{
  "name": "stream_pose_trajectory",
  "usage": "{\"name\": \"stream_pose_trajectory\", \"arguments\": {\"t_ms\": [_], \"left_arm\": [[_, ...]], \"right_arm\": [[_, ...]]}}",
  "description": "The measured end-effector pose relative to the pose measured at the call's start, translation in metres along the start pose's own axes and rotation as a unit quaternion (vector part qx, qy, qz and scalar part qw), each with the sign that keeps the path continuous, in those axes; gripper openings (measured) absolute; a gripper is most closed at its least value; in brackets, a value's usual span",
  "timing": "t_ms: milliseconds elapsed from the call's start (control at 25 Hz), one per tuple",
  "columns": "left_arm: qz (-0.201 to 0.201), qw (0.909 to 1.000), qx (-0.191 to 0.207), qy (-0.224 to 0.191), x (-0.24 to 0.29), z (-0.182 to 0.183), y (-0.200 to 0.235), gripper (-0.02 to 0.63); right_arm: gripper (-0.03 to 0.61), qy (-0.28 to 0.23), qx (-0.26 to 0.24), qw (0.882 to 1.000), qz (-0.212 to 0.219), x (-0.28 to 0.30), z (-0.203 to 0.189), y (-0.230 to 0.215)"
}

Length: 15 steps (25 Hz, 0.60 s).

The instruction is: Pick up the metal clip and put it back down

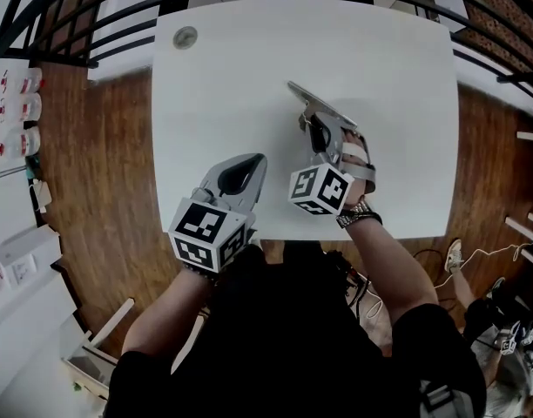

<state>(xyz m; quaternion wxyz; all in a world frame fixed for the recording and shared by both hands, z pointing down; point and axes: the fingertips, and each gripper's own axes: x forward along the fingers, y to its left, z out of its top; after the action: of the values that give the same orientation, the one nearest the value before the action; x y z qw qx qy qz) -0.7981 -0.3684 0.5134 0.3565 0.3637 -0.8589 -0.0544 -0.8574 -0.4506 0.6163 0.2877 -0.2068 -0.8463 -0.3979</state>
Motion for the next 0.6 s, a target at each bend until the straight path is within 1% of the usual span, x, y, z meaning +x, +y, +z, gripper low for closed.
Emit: {"name": "stream_pose_trajectory", "arguments": {"t_ms": [120,240,440,600], "left_arm": [[-0.002,1.0000,0.002,0.001,-0.001,-0.001,-0.001,0.015],[-0.005,1.0000,0.004,0.000,-0.003,-0.001,-0.002,0.015],[-0.009,0.9999,0.011,-0.009,-0.007,0.002,-0.006,0.015],[-0.018,0.9996,0.018,-0.016,-0.014,0.005,-0.010,0.015]], "right_arm": [[0.017,-0.008,-0.005,1.000,-0.017,-0.004,0.003,-0.007],[-0.003,-0.010,-0.004,1.000,-0.026,-0.006,0.005,-0.011],[-0.005,-0.010,0.008,0.999,-0.034,-0.015,0.003,-0.015],[-0.005,-0.013,0.016,0.999,-0.045,-0.030,0.010,-0.020]]}}
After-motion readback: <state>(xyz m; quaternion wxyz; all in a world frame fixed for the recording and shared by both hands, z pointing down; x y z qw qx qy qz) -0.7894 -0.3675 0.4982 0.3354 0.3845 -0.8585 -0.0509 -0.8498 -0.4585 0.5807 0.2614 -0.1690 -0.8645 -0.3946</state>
